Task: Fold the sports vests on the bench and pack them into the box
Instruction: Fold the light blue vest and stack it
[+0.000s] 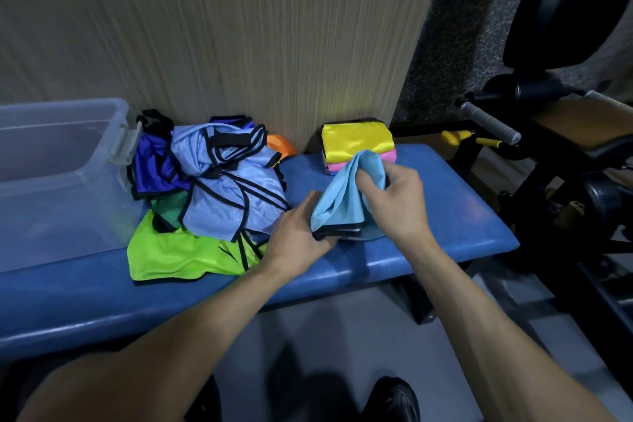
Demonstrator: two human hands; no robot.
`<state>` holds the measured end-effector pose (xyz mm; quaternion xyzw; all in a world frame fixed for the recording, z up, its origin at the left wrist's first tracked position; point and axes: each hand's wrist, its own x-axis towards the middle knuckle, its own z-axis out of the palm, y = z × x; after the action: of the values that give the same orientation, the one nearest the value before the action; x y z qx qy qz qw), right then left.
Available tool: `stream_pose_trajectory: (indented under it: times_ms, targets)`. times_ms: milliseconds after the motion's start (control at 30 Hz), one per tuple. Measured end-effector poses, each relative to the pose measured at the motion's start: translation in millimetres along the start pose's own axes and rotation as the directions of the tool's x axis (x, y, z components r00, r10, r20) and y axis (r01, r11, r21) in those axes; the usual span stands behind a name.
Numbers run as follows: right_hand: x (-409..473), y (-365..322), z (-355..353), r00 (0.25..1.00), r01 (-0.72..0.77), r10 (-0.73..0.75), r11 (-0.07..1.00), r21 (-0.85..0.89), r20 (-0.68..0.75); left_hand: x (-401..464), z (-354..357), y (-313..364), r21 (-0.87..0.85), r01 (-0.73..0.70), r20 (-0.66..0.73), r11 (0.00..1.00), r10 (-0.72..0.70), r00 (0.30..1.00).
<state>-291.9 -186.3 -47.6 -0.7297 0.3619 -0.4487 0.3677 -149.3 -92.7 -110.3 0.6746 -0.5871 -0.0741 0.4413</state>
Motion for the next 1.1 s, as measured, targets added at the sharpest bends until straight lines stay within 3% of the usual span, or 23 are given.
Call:
stream_pose_trajectory:
  times_ms: [100, 200, 300, 400, 467, 500, 600, 733, 800, 867, 933, 1000, 1100]
  targets:
    - [10, -13, -9, 0.999, 0.012, -0.005, 0.991, 0.133, -0.054, 2, -6, 26, -0.202, 0.057, -0.061, 0.978, -0.071, 0.996]
    - [24, -17, -21, 0.993, -0.033, 0.065, 0.957, 0.287, -0.101, 17, -17, 41, -0.481, 0.172, 0.040, 0.859, -0.175, 0.984]
    - [33, 5, -18, 0.962, -0.263, 0.271, 0.913, 0.312, 0.019, 32, -21, 33, -0.548, 0.443, 0.168, 0.710, -0.425, 0.889]
    - [25, 35, -5, 0.780, -0.617, 0.541, 0.746, 0.249, 0.314, 44, -15, 5, -0.443, 0.614, 0.250, 0.654, -0.567, 0.785]
    - [16, 52, 2, 0.668, -0.715, 0.601, 0.681, 0.157, 0.439, 51, -8, -14, -0.377, 0.710, 0.293, 0.595, -0.650, 0.701]
    - [13, 60, 5, 0.653, -0.716, 0.618, 0.691, 0.093, 0.437, 55, -4, -23, -0.336, 0.746, 0.306, 0.574, -0.683, 0.663]
    - [14, 72, 9, 0.728, -0.608, 0.590, 0.791, -0.068, 0.349, 64, 4, -29, -0.258, 0.789, 0.307, 0.557, -0.727, 0.614]
    - [14, 68, 6, 0.810, -0.475, 0.495, 0.868, -0.142, 0.315, 75, 8, -30, -0.127, 0.751, 0.205, 0.648, -0.724, 0.659]
    - [10, 62, 1, 0.870, -0.306, 0.399, 0.898, -0.318, 0.289, 81, -1, -32, 0.137, 0.649, 0.164, 0.748, -0.663, 0.730]
    - [5, 56, -5, 0.915, -0.045, 0.232, 0.872, -0.487, 0.331, 87, -14, -34, 0.414, 0.485, 0.089, 0.771, -0.564, 0.821]
    - [-1, 47, -10, 0.889, 0.113, 0.131, 0.866, -0.487, 0.439, 89, -26, -32, 0.486, 0.394, 0.017, 0.780, -0.460, 0.888]
    - [-8, 40, -13, 0.821, 0.199, 0.093, 0.879, -0.433, 0.564, 90, -35, -26, 0.410, 0.365, 0.104, 0.836, -0.440, 0.892]
    - [-14, 38, -8, 0.787, 0.304, 0.091, 0.803, -0.512, 0.610, 82, -43, -13, 0.369, 0.348, 0.409, 0.862, -0.487, 0.772]
